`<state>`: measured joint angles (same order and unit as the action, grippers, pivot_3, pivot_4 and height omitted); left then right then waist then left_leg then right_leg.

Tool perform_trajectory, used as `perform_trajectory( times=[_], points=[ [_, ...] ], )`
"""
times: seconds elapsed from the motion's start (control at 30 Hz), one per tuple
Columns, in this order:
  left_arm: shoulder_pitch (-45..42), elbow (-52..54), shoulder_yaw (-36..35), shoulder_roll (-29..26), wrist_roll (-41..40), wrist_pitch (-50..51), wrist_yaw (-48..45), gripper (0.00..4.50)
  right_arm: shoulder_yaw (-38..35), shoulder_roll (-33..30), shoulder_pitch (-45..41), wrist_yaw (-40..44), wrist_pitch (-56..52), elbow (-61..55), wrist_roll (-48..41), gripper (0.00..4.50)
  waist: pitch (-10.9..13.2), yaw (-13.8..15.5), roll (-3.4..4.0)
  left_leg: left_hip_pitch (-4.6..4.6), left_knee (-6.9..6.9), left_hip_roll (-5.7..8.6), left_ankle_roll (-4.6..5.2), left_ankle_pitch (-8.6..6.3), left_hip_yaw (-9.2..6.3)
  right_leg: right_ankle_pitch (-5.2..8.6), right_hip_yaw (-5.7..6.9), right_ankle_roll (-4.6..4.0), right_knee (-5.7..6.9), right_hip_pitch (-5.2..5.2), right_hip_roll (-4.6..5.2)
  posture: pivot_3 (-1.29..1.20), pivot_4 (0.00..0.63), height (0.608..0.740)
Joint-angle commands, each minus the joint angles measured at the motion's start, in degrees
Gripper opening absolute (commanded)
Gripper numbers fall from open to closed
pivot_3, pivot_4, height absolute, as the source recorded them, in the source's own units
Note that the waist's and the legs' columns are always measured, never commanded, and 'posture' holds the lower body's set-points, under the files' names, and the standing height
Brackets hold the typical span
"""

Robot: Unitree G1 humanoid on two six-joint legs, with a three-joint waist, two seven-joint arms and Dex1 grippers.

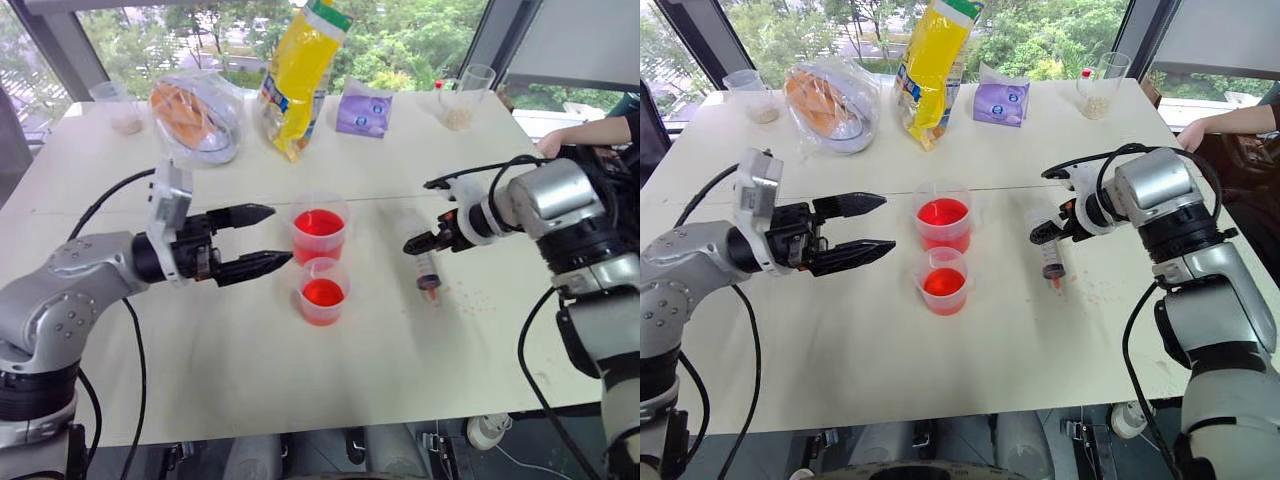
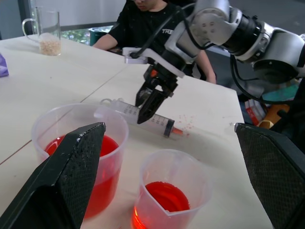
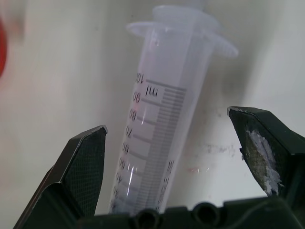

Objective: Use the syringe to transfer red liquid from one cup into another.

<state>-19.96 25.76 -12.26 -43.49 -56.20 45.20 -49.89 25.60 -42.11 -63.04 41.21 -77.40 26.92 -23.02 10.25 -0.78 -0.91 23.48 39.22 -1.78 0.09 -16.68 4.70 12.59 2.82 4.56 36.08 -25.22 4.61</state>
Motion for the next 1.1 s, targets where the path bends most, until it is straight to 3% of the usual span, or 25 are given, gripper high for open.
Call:
perform_trajectory(
  times=[0.03, 0.17, 0.2, 0.27, 0.4, 0.43, 0.6, 0.77, 0.9, 1.1],
  points=[
    [0.5, 2.48, -1.45, 0.42, -0.14, -1.64, 1.11, 4.5, 2.55, 1.54, -2.13, 2.8, 4.28, 3.59, 4.41, 4.43, 0.0, 0.05, 0.0, 0.0, 0.0, 0.0, 0.0, 0.0, -0.01, 0.0, 0.0, 0.0, 0.0, 0.0, 0.0, 0.0, 0.15, 0.74],
    [1.32, 3.24, -1.76, 0.54, -0.22, -2.05, 2.22, 4.5, 5.56, 3.37, -2.67, 5.86, 8.18, 6.76, 8.8, 4.43, -0.01, -0.04, -0.01, -0.02, 0.0, 0.0, 0.0, 0.0, -0.01, 0.0, 0.01, 0.0, 0.01, 0.02, 0.0, 0.0, 0.15, 0.74],
    [1.75, 3.53, -1.97, 0.49, -0.17, -2.15, 2.5, 4.5, 6.46, 3.81, -2.73, 6.59, 8.99, 7.17, 9.87, 4.2, -0.01, -0.04, -0.01, -0.02, 0.0, 0.0, 0.0, 0.0, -0.01, 0.0, 0.01, 0.0, 0.01, 0.02, 0.0, 0.0, 0.15, 0.74],
    [2.68, 4.03, -2.4, 0.27, 0.02, -2.43, 2.73, 4.5, 7.58, 4.79, -2.84, 7.71, 9.66, 7.96, 11.57, 3.56, -0.02, -0.06, -0.02, -0.07, 0.0, 0.0, -0.01, 0.0, -0.01, 0.0, 0.01, 0.0, 0.01, 0.06, 0.0, 0.0, 0.15, 0.74],
    [3.08, 3.96, -2.42, -0.32, 0.61, -3.05, 2.68, 4.5, 7.45, 5.99, -2.92, 9.89, 9.69, 8.87, 13.88, 1.5, -0.03, -0.26, -0.02, -0.1, 0.0, -0.02, -0.01, 0.01, -0.01, 0.0, 0.01, -0.01, 0.03, 0.06, -0.03, 0.0, 0.15, 0.74],
    [3.04, 3.75, -2.44, -0.51, 0.79, -3.26, 2.51, 4.5, 7.1, 6.19, -2.96, 10.2, 9.32, 8.95, 14.21, 1.37, -0.03, -0.27, -0.02, -0.1, 0.0, -0.03, -0.02, 0.01, -0.02, 0.0, 0.01, -0.01, 0.03, 0.06, -0.05, 0.0, 0.15, 0.74],
    [1.28, 1.43, -2.18, -1.75, 1.95, -4.31, 1.14, 4.5, 2.26, 4.76, -2.91, 9.3, 6.09, 5.37, 14.38, 1.37, -0.03, -0.15, -0.01, -0.09, 0.0, -0.03, -0.02, 0.01, -0.02, 0.0, 0.01, -0.01, 0.04, 0.05, -0.05, 0.0, 0.15, 0.74],
    [-1.9, -1.24, -1.92, -3.0, 2.48, -4.47, -0.36, 4.5, -7.15, 1.96, -2.95, 9.37, 5.24, -6.9, 10.93, 1.37, 0.0, 0.07, 0.05, -0.01, 0.0, -0.01, -0.02, 0.01, -0.01, 0.0, 0.01, -0.01, 0.02, -0.01, -0.01, 0.0, 0.15, 0.74],
    [-6.18, -5.16, -2.01, -4.4, 2.85, -4.42, -2.27, 4.5, -24.74, 7.09, -1.83, 4.76, 16.14, -20.27, 4.31, 1.37, 0.01, -0.1, 0.04, 0.02, -0.04, -0.02, -0.01, 0.01, -0.01, -0.01, 0.04, 0.0, 0.02, -0.05, -0.03, 0.0, 0.15, 0.74],
    [-12.14, -10.15, -0.93, -5.09, 4.67, -4.96, -4.94, 4.5, -33.4, 20.1, 2.73, -1.51, 29.47, -30.67, -1.66, 1.37, 0.0, -0.05, 0.02, -0.04, -0.07, -0.05, -0.06, 0.03, -0.05, -0.01, 0.11, 0.0, 0.04, 0.03, -0.08, 0.0, 0.15, 0.74]
  ],
)
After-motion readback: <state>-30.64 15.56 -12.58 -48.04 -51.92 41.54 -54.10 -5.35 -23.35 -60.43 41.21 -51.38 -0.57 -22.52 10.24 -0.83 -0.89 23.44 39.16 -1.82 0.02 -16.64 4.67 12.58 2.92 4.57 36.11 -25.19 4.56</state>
